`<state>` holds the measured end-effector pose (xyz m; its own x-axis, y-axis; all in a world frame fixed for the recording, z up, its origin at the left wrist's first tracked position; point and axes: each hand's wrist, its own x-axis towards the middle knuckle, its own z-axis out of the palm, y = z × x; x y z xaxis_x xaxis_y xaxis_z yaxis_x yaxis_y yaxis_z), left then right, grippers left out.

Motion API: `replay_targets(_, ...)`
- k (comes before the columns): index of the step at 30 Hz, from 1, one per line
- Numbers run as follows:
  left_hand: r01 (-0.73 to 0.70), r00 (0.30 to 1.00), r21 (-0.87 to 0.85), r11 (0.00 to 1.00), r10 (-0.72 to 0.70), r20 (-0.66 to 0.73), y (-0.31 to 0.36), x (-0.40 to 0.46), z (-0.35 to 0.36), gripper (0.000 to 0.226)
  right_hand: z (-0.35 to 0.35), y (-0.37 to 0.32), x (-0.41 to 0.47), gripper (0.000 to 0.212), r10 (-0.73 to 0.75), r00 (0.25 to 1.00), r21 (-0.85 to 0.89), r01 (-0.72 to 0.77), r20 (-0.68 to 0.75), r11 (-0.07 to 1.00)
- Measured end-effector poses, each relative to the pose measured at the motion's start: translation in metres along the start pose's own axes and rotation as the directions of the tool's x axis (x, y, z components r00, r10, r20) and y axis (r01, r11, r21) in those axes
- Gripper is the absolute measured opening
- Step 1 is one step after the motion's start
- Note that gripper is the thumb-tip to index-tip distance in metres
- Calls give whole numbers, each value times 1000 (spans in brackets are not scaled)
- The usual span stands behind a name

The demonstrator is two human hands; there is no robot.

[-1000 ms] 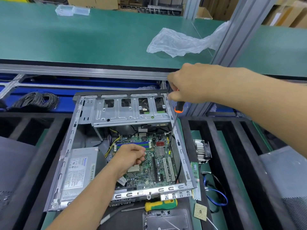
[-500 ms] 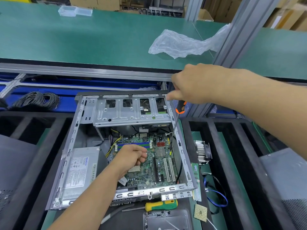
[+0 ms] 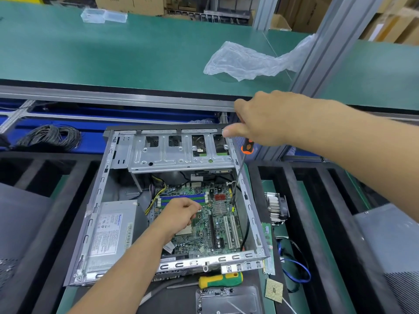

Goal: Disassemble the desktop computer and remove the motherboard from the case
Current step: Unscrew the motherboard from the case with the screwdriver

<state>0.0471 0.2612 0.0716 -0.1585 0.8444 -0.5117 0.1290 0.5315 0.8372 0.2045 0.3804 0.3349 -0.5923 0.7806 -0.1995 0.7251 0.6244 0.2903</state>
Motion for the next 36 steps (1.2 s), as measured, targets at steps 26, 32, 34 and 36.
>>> replay_targets(26,-25,1000,100,995,25,4,5,-6,1,16,-4,9,0,52,-81,990,205,55,119,977)
replay_targets(32,-17,1000,119,993,16,8,5,-6,0,16,-1,-4,1,39,-13,999,-36,12,-34,999)
replay_targets(34,-16,1000,117,993,15,11,5,-6,0,16,-1,0,3,28,-52,999,24,53,-14,998)
replay_targets(36,-16,1000,122,992,14,13,5,-6,0,16,-4,5,3,29,-88,995,118,82,45,990)
